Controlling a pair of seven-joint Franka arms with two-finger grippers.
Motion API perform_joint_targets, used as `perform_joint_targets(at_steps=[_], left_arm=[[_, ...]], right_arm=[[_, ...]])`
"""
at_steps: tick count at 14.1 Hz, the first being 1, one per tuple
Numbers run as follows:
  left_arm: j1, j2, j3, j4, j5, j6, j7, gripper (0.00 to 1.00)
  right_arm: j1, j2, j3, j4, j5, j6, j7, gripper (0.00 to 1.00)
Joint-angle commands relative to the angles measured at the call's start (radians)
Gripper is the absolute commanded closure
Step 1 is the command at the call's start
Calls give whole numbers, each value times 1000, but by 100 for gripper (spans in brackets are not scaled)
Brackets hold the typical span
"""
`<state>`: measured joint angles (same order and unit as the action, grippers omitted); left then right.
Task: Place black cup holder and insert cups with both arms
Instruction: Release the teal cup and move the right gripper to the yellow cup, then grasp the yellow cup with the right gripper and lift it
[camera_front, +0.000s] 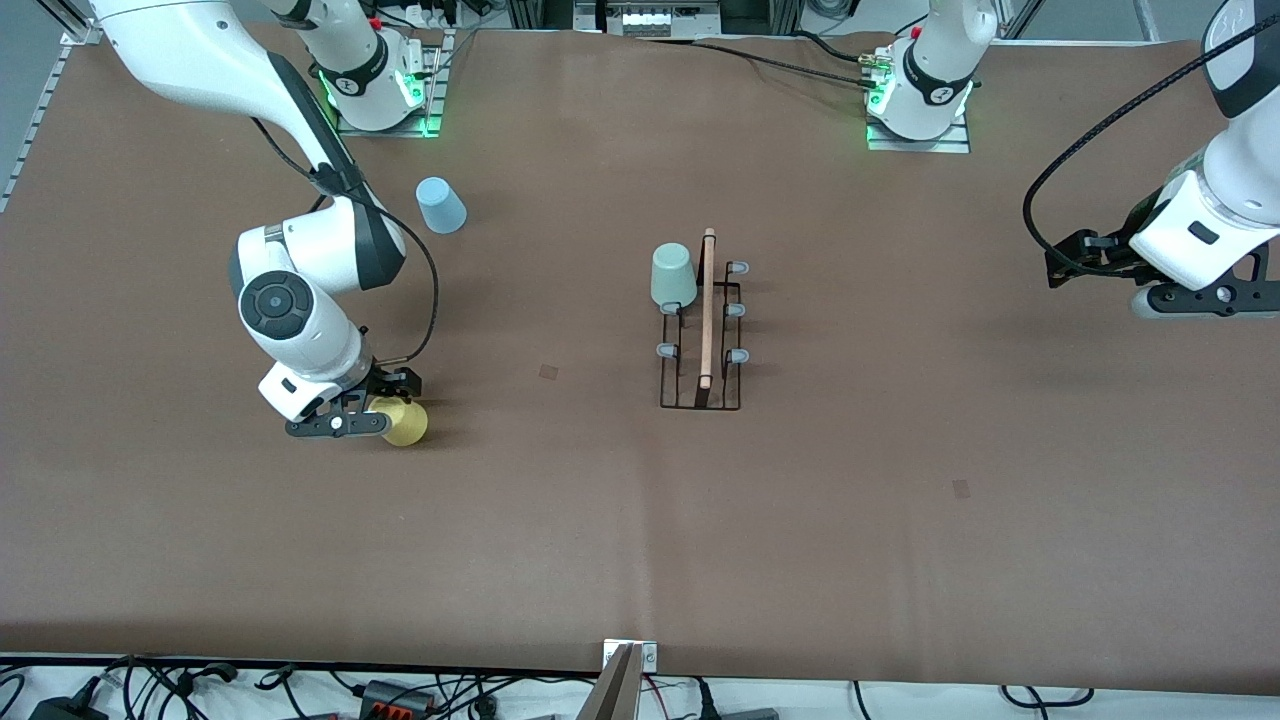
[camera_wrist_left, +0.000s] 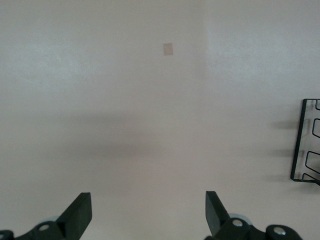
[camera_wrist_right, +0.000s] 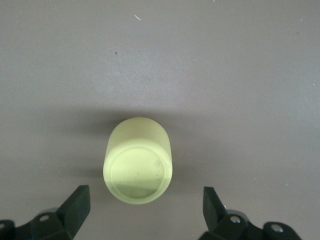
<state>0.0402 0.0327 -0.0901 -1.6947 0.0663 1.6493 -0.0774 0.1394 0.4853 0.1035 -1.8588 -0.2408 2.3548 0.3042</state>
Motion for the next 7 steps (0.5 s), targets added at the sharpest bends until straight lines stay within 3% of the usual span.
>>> perform_joint_targets(at_steps=[1, 6, 7], left_arm=[[9, -10, -10, -7, -20, -2, 21, 0], [10, -10, -10, -5, -19, -2, 19, 0], [9, -10, -10, -5, -19, -2, 16, 0]], right_arm=[[-18, 33, 10, 0, -18, 70, -7, 0], [-18, 56, 10, -3, -18, 92, -4, 0], [-18, 59, 10, -2, -18, 92, -11, 20]])
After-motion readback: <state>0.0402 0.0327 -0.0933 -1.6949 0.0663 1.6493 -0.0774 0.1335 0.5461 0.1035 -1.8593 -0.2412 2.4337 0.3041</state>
